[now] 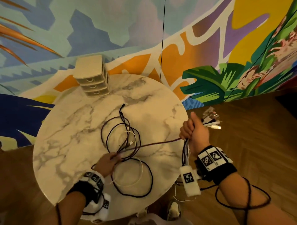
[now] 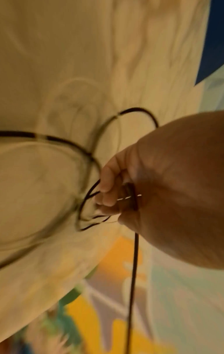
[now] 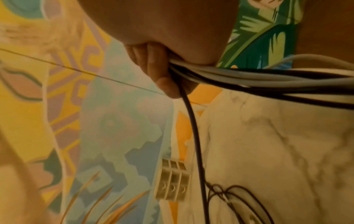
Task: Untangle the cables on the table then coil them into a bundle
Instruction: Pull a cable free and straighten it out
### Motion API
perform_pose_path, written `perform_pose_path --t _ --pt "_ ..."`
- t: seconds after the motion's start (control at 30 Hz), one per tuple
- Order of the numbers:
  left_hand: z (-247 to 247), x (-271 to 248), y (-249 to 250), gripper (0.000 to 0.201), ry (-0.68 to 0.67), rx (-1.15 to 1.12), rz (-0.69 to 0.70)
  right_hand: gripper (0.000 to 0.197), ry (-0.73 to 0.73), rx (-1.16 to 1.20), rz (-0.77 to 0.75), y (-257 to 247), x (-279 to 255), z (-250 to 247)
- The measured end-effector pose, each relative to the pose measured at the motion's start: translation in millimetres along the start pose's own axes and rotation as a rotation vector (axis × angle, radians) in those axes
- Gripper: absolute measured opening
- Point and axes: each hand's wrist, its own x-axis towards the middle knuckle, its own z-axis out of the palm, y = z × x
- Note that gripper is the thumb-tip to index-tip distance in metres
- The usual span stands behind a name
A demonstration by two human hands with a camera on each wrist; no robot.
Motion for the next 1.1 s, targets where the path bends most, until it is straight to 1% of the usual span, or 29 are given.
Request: perform_pose_path --t 0.07,0.1,0.17,0.23,0.3,0.33,0.37,0.4,0.43,0.5,0.53,0.6,0.67,0.7,0.73,0.8,0.83,0.87,0.93,0.97,1.0,1.03,1.07,1.1 --pt "-31 6 8 0.034 0.176 0.015 0.0 0.056 0.068 -0.03 -0.049 -5 6 -8" --pt "-44 6 19 0.037 0.25 0.072 0.015 0.055 0.078 -0.064 -0.072 -5 7 -7" --pt "-56 5 50 0.043 0.329 0.29 0.076 0.053 0.057 -0.158 -0.093 -1 4 0" --pt "-50 -7 93 0.045 0.378 0.491 0.163 0.053 -0.028 -0.334 -0.068 11 -2 14" --pt "-30 -26 133 0.045 0.394 0.716 0.253 0.053 -0.202 -0.635 -0.035 26 -14 28" --pt "-16 -38 149 0.043 0.383 0.826 0.316 0.046 -0.285 -0.746 -0.03 32 -19 35" --pt "-1 -50 160 0.039 0.37 0.903 0.385 0.038 -0.334 -0.797 -0.032 38 -23 39" --pt "13 -60 167 0.034 0.354 0.928 0.448 0.032 -0.349 -0.805 -0.029 42 -25 42" --pt "25 -67 169 0.029 0.343 0.908 0.503 0.032 -0.342 -0.769 -0.013 43 -26 43" --pt "40 -71 164 0.025 0.304 0.748 0.56 0.032 -0.302 -0.649 0.044 41 -24 42" --pt "43 -69 158 0.024 0.278 0.663 0.546 0.03 -0.289 -0.63 0.05 40 -21 40" --pt "48 -57 131 0.022 0.178 0.512 0.443 0.033 -0.26 -0.604 0.038 34 -18 35" --pt "47 -38 90 0.022 0.034 0.336 0.282 0.038 -0.199 -0.486 0.034 28 -11 27" --pt "42 -29 67 0.02 -0.015 0.245 0.185 0.04 -0.175 -0.432 0.022 26 -7 22" --pt "35 -20 46 0.017 -0.016 0.162 0.104 0.042 -0.157 -0.394 0.008 24 -5 18" --pt "18 -6 20 0.011 0.093 0.073 0.024 0.043 -0.132 -0.338 -0.017 20 -2 11" --pt "8 -1 17 0.015 0.184 0.083 0.018 0.043 -0.122 -0.318 -0.021 19 -2 8" --pt "-2 5 18 0.019 0.302 0.103 0.031 0.043 -0.107 -0.302 -0.025 18 -1 7" --pt "-21 10 30 0.023 0.532 0.053 0.133 0.044 -0.068 -0.264 -0.046 18 0 5" --pt "-28 12 35 0.023 0.584 0.029 0.171 0.044 -0.049 -0.249 -0.061 17 1 5" --pt "-32 14 35 0.024 0.576 0.052 0.169 0.044 -0.033 -0.239 -0.077 16 1 6" --pt "-35 17 31 0.027 0.517 0.127 0.134 0.044 -0.025 -0.235 -0.09 15 2 6" --pt "-37 20 25 0.03 0.43 0.21 0.073 0.044 -0.018 -0.233 -0.103 13 2 7" --pt "-41 24 19 0.032 0.391 0.252 0.033 0.044 -0.015 -0.236 -0.117 11 3 7"
